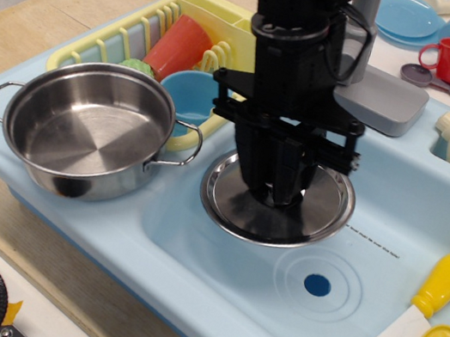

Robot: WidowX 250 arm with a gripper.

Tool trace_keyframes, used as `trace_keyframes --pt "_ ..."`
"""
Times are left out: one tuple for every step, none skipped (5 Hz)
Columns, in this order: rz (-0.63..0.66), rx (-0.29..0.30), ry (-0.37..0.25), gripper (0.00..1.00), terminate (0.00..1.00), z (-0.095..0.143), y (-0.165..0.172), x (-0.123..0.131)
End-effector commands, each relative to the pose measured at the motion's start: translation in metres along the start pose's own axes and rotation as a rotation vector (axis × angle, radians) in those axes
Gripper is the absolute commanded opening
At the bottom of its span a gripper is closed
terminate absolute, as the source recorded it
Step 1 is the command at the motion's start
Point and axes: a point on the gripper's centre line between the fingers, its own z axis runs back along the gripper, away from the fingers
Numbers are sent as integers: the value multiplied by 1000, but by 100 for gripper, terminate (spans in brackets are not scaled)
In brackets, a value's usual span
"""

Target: Take lid off pot or pan

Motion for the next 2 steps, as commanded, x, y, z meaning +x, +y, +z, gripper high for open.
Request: trace_keyframes --pt "2 -12 -20 100 0 5 9 5" --pt "2 -12 -20 100 100 5 9 5"
